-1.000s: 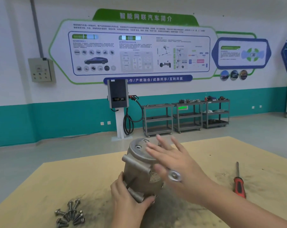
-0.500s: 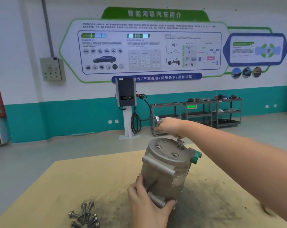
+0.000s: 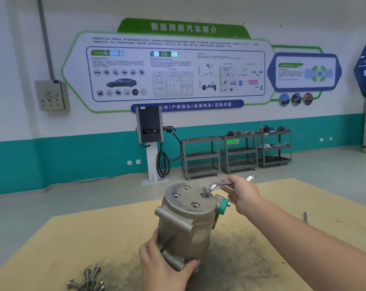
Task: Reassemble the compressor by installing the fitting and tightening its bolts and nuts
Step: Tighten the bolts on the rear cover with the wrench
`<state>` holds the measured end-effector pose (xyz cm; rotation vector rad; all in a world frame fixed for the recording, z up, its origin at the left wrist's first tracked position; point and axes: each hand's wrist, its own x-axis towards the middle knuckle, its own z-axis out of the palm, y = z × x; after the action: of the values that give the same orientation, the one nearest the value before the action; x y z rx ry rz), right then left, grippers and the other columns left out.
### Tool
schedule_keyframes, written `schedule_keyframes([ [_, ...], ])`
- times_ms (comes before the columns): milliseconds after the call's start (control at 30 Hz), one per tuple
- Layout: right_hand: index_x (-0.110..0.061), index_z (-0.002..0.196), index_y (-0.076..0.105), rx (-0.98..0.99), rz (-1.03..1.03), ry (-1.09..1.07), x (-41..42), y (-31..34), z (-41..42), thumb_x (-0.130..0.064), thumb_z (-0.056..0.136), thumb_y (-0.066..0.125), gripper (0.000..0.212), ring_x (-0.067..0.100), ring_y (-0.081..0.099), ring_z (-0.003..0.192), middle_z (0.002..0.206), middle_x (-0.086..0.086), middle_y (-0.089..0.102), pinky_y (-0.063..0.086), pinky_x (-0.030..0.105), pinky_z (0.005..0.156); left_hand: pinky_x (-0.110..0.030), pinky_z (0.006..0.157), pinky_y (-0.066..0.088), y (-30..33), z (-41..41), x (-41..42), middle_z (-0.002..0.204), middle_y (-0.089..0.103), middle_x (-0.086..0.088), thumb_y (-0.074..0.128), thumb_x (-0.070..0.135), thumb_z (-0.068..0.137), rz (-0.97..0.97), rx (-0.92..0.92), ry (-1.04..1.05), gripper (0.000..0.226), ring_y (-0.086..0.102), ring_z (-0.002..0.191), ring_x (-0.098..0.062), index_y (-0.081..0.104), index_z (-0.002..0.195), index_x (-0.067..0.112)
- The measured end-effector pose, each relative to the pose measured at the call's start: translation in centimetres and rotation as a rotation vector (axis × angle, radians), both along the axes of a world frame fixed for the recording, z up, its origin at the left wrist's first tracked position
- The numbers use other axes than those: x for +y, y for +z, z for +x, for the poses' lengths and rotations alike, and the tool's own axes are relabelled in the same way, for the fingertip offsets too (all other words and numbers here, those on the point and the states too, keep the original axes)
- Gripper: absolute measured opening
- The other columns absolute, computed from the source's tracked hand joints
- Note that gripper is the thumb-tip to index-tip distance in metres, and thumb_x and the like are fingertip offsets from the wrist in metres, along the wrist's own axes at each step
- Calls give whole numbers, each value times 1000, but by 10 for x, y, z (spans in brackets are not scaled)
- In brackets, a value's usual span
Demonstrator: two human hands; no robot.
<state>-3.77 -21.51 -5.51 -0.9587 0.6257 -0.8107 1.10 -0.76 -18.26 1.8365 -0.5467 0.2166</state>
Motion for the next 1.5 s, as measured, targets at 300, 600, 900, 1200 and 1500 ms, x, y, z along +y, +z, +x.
schedule_keyframes([
  [300, -15, 82, 48, -515, -49, -29, 52, -40, -57, -9, 92, 58, 17, 23, 71, 96, 92, 12, 75, 45, 38, 100, -35, 105, 37, -3, 3, 0, 114, 29, 6, 98, 25, 38, -34, -32, 5, 124, 43, 127, -23, 35, 145, 15],
  [600, -25, 85, 59, 49, -1688, -204, 94, -27, -63, -50, 94, 47, 28, 9, 48, 108, 93, -10, 61, 36, 29, 93, -35, 105, 38, -1, -1, 0, 127, 36, -3, 97, 27, 40, -12, -39, 8, 124, 44, 128, -23, 33, 145, 15],
  [900, -18, 143, 31, 796, -1801, 543, 110, 60, 43, -25, 101, 38, 44, 25, 23, 144, 154, 8, 30, 24, 48, 113, -26, 107, 33, 0, 4, 0, 118, 25, 9, 94, 39, 47, 8, -13, -5, 126, 36, 131, -14, 22, 148, 21],
  [1200, 4, 117, 56, 763, -996, 477, 28, 69, 56, -7, 94, 51, 26, 23, 49, 82, 96, 12, 54, 46, 36, 82, -31, 108, 35, -1, 4, -5, 117, 28, 8, 97, 31, 42, -21, 4, 8, 125, 40, 131, -18, 30, 146, 20],
  [1500, -11, 101, 64, 38, 71, 413, -19, -7, -10, -21, 80, 70, 24, 30, 59, 104, 100, 9, 68, 46, 42, 98, -34, 112, 32, 8, -1, -3, 130, 38, -3, 97, 22, 38, -67, 32, -31, 122, 39, 131, -20, 36, 144, 14],
])
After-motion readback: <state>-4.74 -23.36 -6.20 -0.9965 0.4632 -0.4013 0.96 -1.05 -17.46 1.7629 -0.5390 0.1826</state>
